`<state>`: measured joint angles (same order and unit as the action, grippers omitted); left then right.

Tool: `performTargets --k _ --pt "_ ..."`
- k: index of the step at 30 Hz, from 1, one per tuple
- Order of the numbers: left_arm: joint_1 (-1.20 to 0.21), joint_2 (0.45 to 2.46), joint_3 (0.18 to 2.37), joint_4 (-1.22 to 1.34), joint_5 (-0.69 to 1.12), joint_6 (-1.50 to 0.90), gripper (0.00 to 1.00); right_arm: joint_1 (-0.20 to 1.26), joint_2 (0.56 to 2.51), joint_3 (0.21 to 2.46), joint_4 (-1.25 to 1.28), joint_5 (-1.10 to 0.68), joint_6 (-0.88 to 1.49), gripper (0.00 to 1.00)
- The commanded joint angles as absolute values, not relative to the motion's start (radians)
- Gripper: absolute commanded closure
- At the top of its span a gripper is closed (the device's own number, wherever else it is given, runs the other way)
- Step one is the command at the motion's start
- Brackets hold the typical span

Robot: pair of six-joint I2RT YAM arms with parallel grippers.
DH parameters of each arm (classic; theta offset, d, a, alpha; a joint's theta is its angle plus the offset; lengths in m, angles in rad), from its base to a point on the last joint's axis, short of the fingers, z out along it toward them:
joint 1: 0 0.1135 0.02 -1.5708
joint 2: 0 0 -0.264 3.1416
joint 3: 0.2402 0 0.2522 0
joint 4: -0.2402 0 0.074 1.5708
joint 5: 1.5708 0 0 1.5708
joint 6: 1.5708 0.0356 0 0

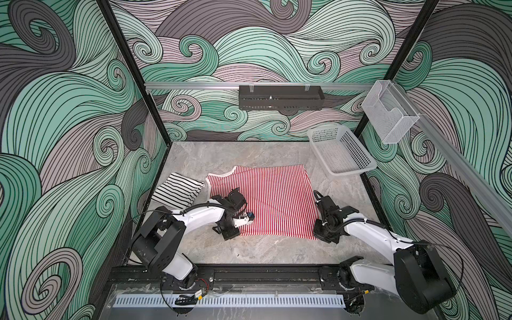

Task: Fold and stack tank tops
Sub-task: Fold the tank top at the center of the table.

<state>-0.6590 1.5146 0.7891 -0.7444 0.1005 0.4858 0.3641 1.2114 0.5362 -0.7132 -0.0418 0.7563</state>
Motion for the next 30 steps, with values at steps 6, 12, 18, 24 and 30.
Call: performTargets --k 6,12,18,24,30 --pt "-0.666 1.494 0.825 -0.836 0.130 0.513 1.00 0.359 1.196 0.566 -0.734 -0.020 0.732 1.00" --pt "-0.666 1.384 0.833 -0.875 0.129 0.540 1.00 0.359 1.133 0.646 -0.809 0.000 0.696 1.00" --pt "-0.654 1.370 0.875 -0.887 0.081 0.550 1.00 0.358 1.144 0.752 -0.835 0.007 0.670 1.00" --pt "-0.611 1.392 0.890 -0.787 0.005 0.583 1.00 0.314 1.225 0.863 -0.799 -0.038 0.641 1.00" --pt "-0.552 1.452 0.958 -0.713 -0.014 0.605 1.00 0.272 1.348 0.951 -0.750 -0.078 0.593 1.00"
